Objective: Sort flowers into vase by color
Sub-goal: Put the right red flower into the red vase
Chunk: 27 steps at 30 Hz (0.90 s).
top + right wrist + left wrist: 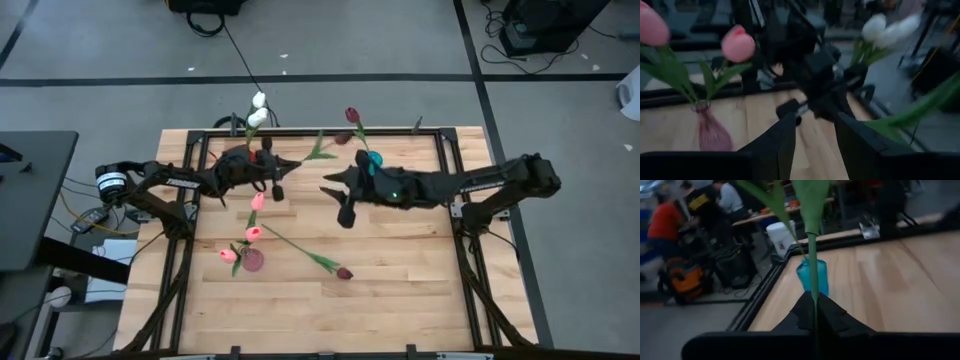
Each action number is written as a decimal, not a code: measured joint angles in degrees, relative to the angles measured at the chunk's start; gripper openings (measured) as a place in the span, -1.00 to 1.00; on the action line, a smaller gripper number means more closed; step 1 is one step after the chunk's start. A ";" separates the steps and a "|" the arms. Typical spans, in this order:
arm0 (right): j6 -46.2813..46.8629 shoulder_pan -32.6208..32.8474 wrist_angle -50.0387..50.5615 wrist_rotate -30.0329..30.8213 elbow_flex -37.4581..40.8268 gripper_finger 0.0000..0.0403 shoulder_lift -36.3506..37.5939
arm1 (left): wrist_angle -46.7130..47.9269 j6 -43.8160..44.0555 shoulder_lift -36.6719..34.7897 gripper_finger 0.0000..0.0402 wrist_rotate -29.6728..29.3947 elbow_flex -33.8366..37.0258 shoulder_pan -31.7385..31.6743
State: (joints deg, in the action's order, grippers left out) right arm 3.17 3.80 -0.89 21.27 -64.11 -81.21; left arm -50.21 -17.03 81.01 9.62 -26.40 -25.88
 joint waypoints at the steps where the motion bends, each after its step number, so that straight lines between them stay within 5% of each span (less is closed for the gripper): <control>1: -0.18 0.69 -0.86 0.91 0.41 -0.26 0.11 | -0.09 1.89 0.00 -0.97 -0.70 -0.15 -0.01; 17: -7.36 0.92 -15.83 8.69 1.02 -0.26 -9.17 | -14.12 13.96 0.00 -0.97 10.58 -0.58 2.75; 27: -7.78 -4.38 -22.24 -1.02 1.02 -0.26 -9.60 | -17.34 14.34 0.00 -0.97 12.03 -1.71 5.11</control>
State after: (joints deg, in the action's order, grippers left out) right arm -4.61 -0.58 -23.13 20.24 -63.09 -90.80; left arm -67.55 -2.69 81.01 21.65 -28.11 -20.77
